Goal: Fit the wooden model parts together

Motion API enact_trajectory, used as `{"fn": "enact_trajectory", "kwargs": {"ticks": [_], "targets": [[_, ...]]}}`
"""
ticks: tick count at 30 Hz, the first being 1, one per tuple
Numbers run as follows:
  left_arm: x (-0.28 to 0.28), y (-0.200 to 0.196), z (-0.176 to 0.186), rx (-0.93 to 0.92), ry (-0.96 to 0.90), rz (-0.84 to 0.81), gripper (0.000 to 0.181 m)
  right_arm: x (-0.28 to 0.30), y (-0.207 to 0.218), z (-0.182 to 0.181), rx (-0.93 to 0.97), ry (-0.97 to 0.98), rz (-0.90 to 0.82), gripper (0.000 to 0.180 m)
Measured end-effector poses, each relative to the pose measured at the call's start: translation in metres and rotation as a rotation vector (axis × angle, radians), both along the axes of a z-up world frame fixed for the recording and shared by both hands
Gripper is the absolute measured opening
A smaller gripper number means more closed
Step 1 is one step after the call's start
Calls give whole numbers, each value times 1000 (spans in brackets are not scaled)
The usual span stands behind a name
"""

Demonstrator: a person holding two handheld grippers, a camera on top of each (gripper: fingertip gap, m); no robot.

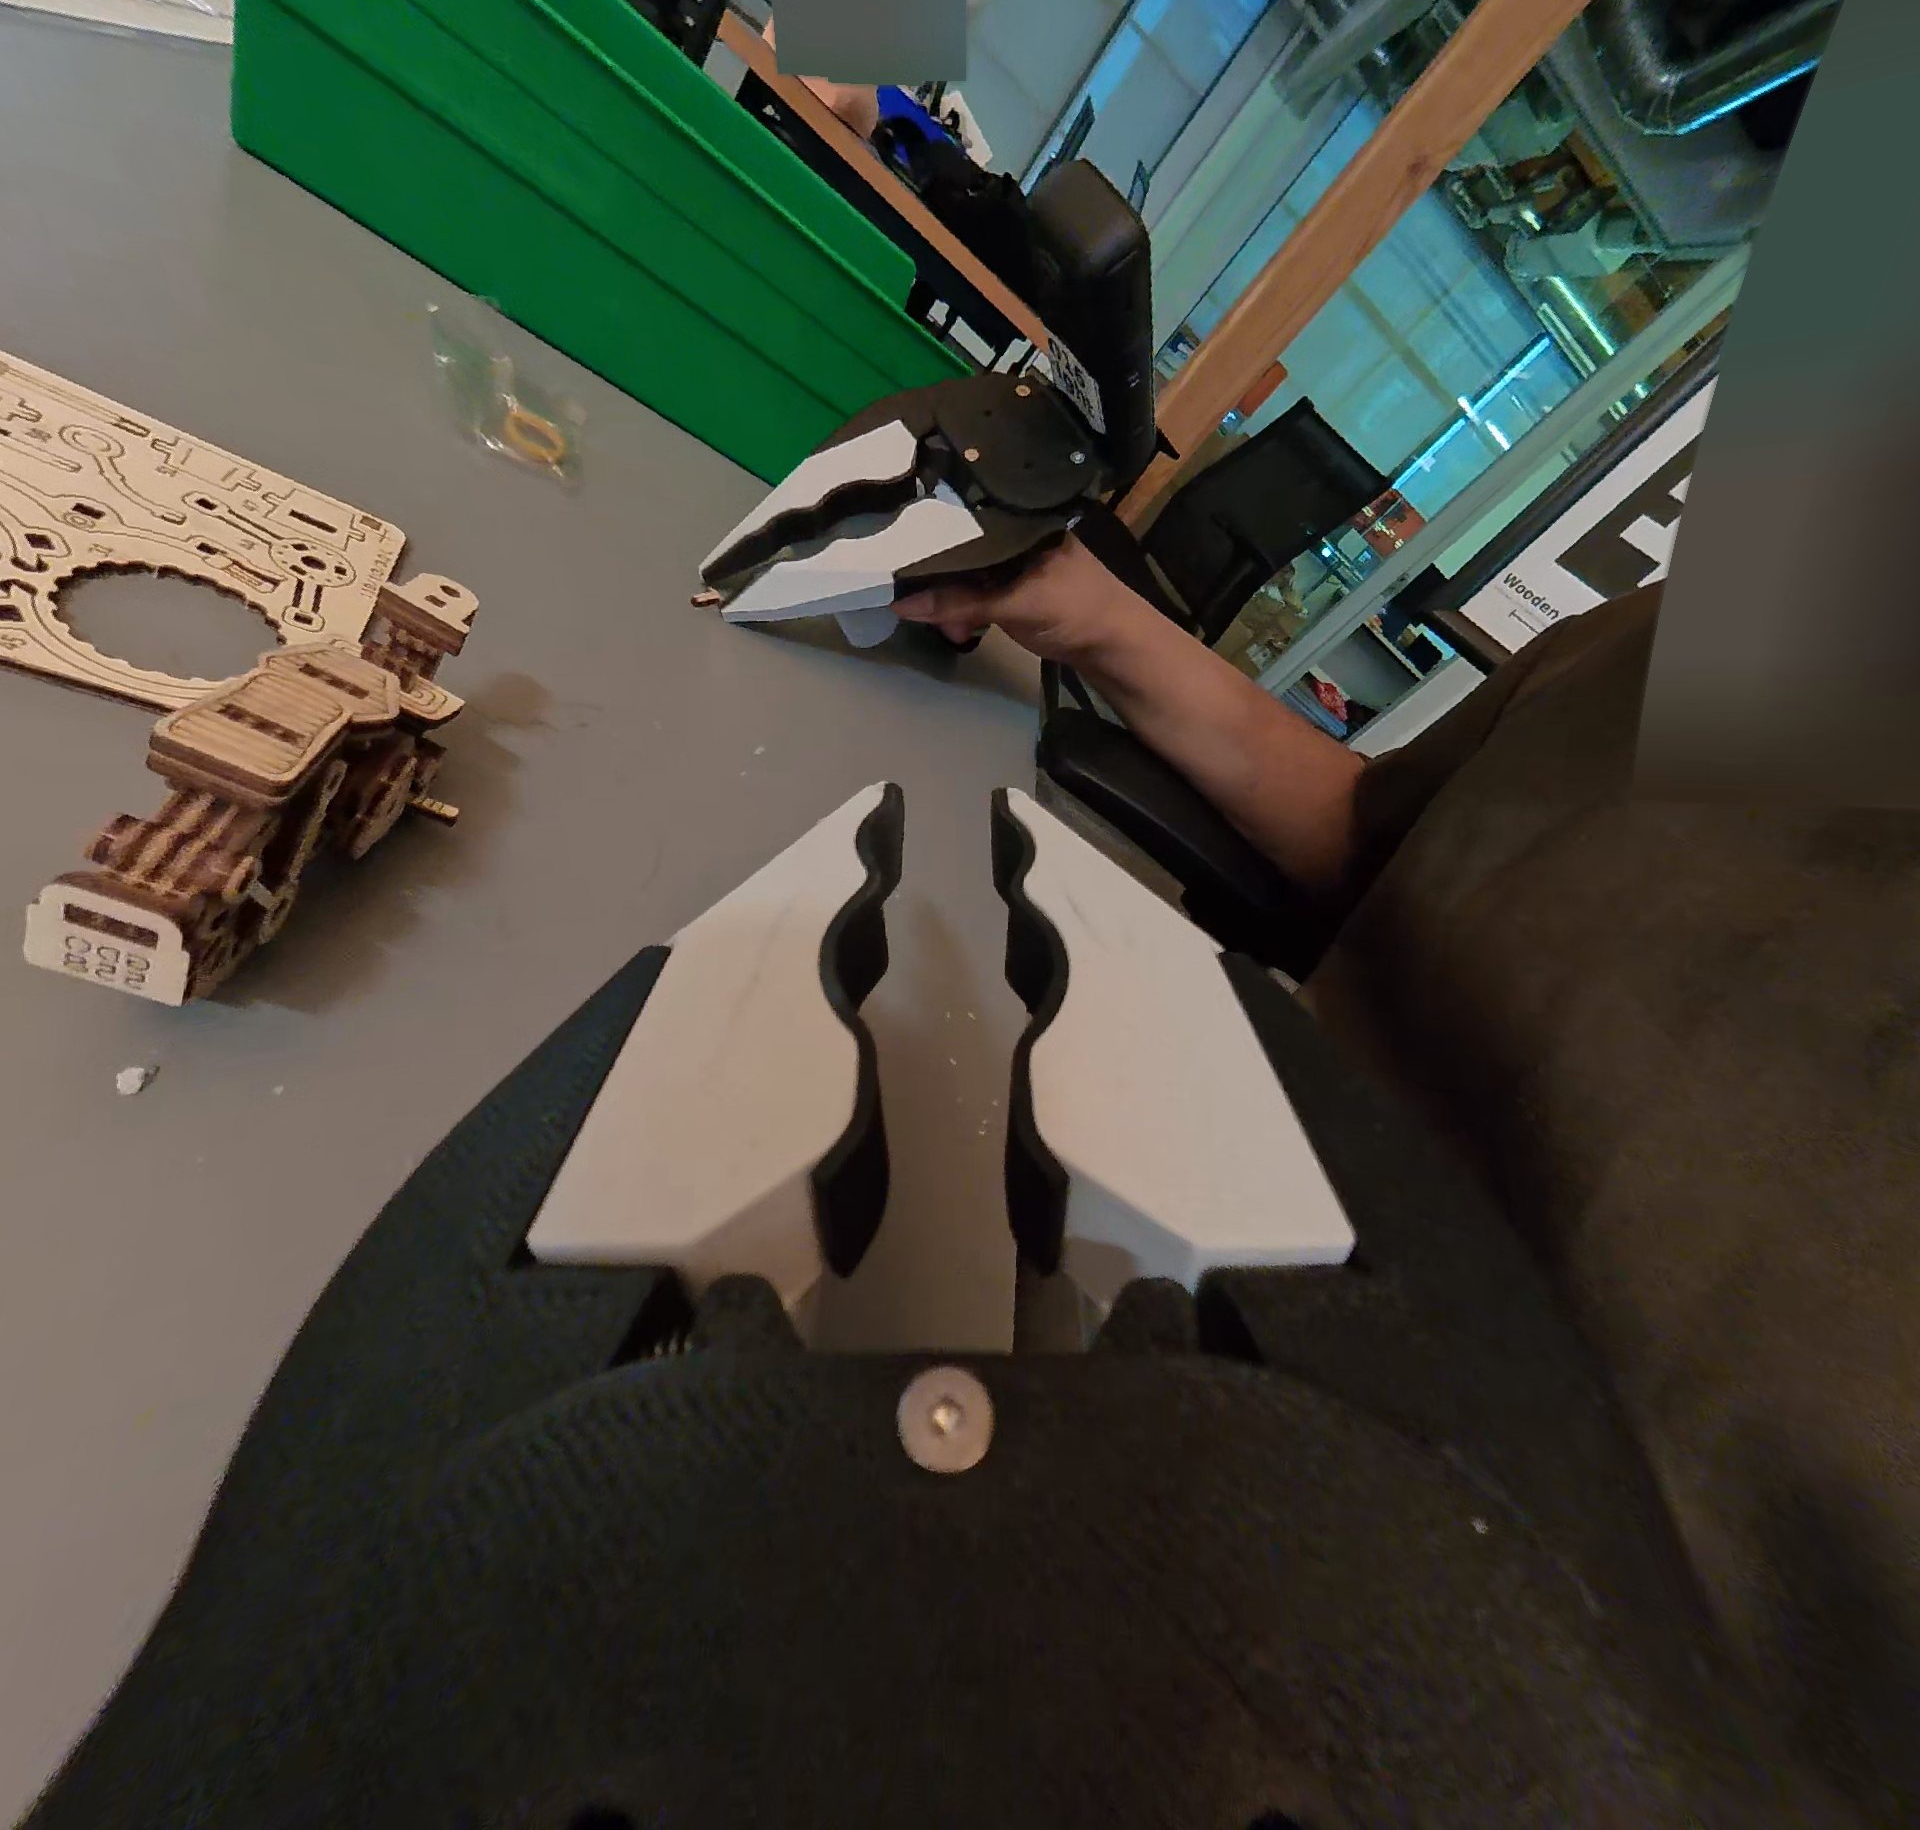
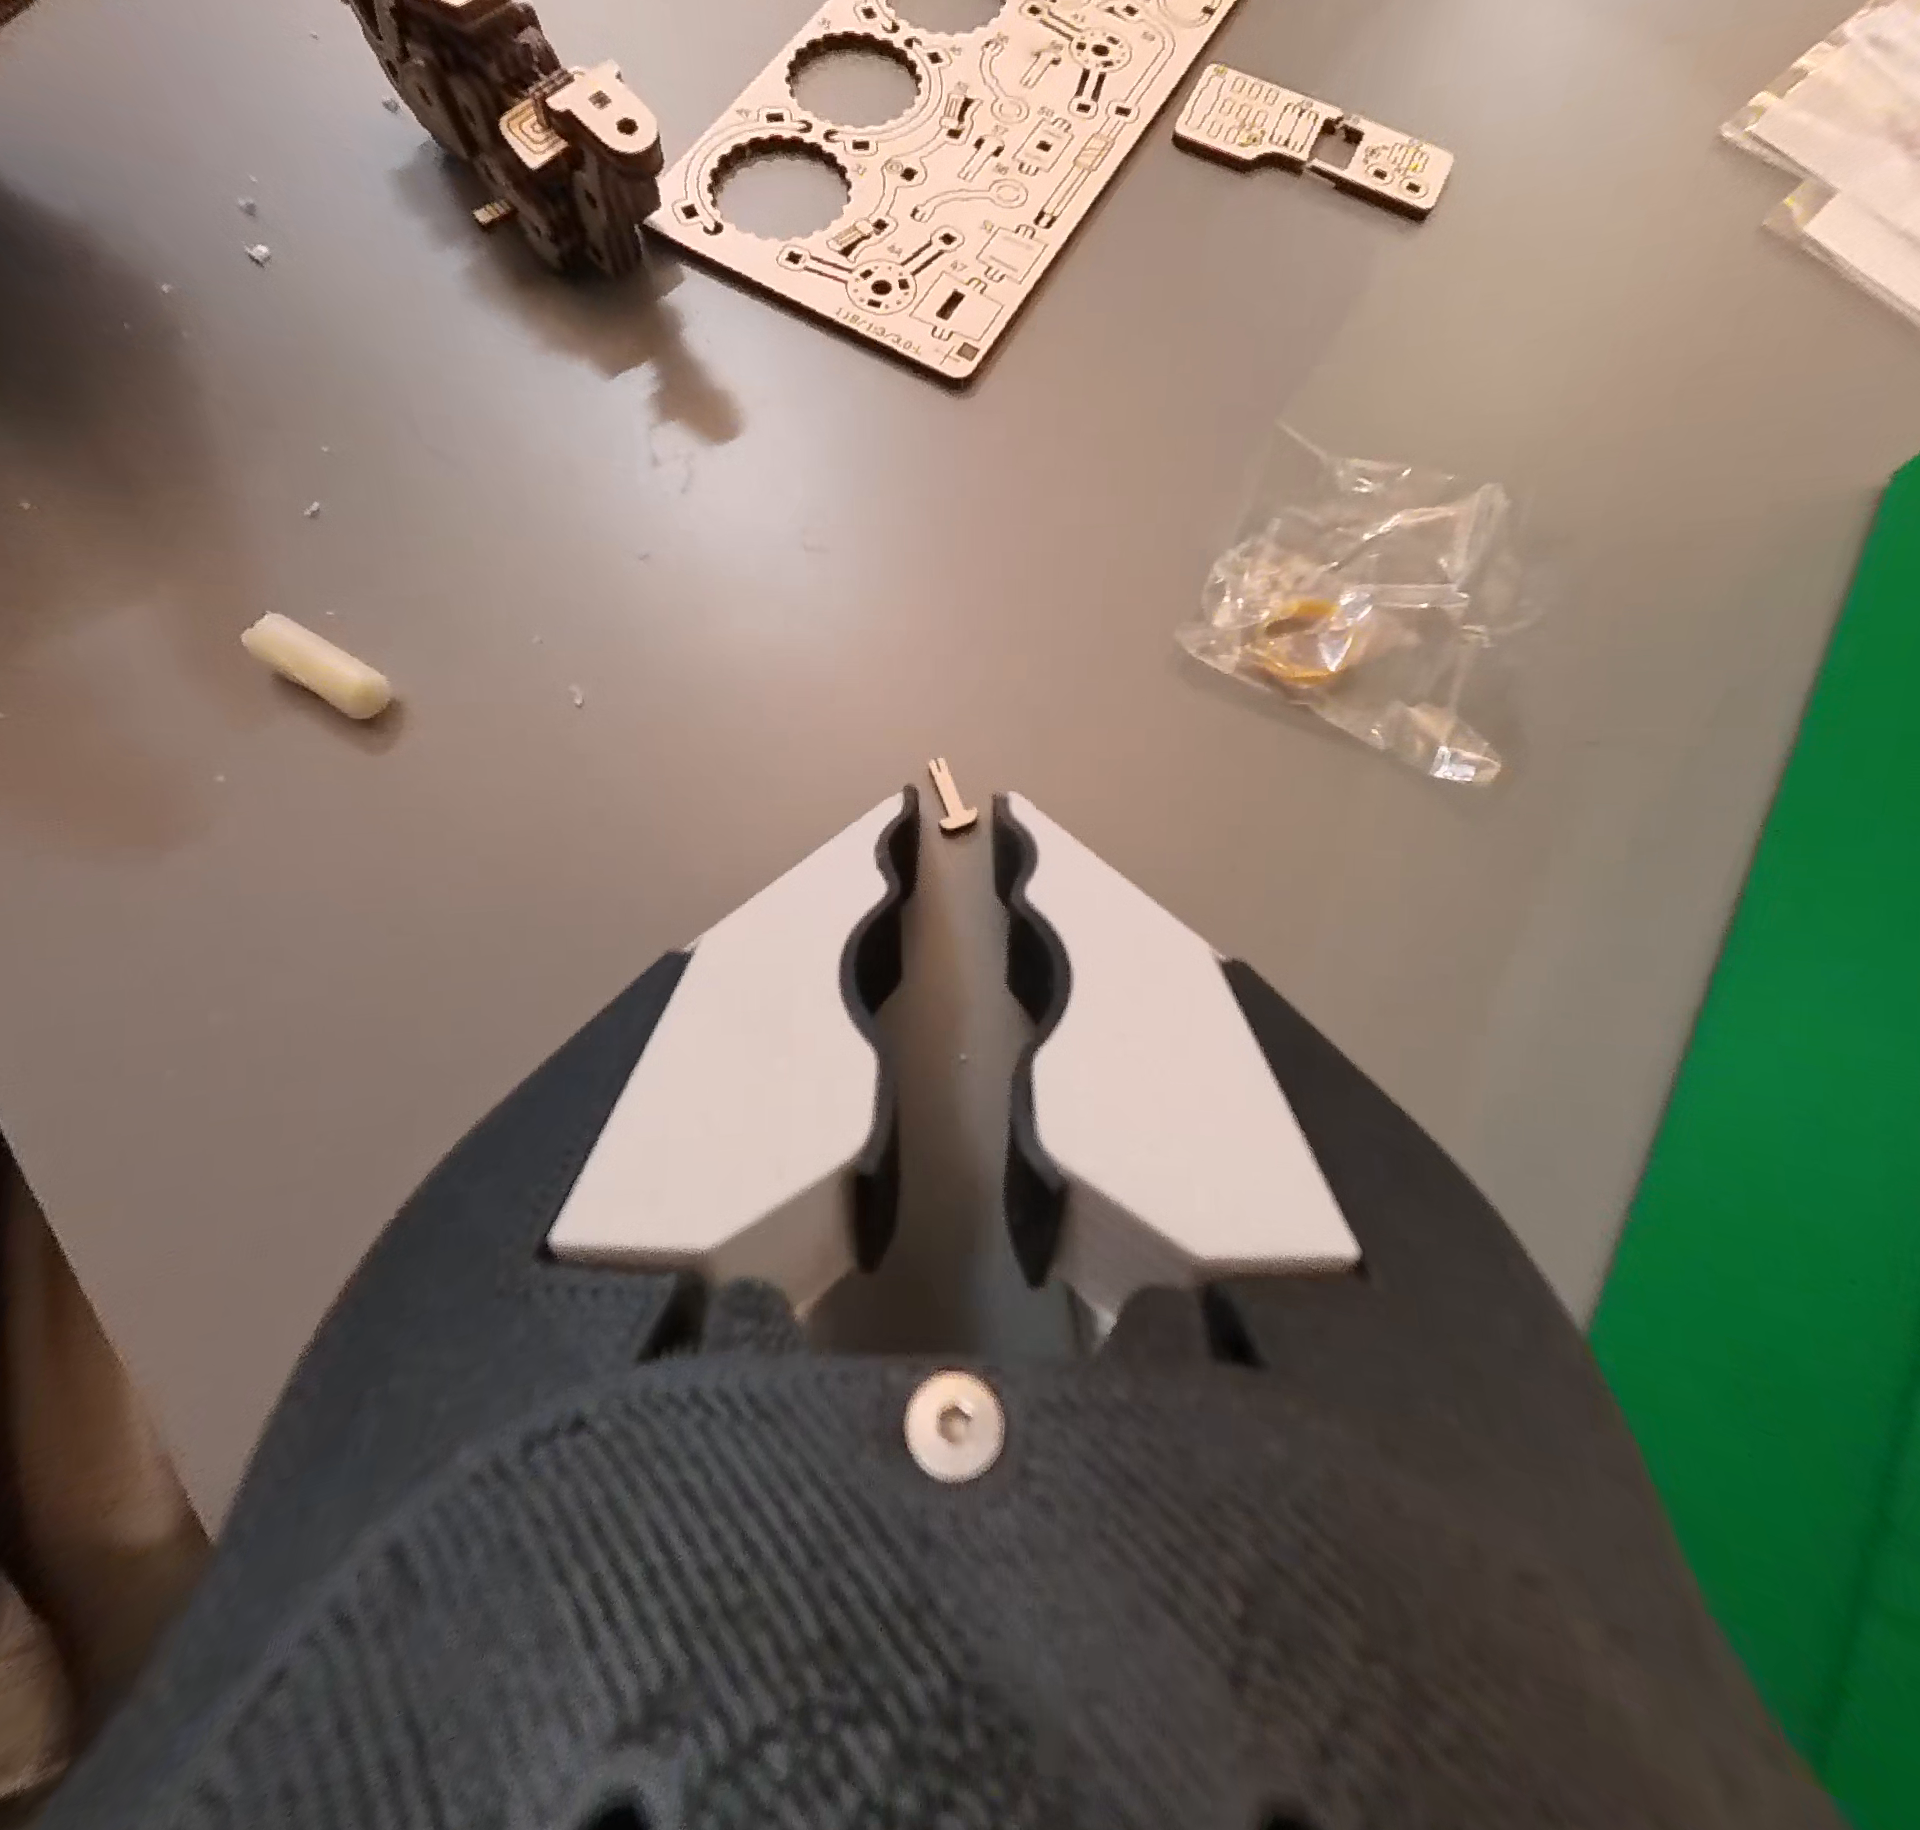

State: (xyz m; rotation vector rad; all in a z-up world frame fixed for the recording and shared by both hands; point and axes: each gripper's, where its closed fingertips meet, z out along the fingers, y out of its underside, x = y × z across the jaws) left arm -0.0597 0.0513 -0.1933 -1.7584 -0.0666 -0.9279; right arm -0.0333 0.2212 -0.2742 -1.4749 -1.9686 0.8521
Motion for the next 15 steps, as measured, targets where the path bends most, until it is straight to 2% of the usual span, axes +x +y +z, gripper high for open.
{"fn": "enact_trajectory", "kwargs": {"ticks": [15], "targets": [[0,-1,1,3,-1,1,14,-1,7,0,66,3,-31,5]]}}
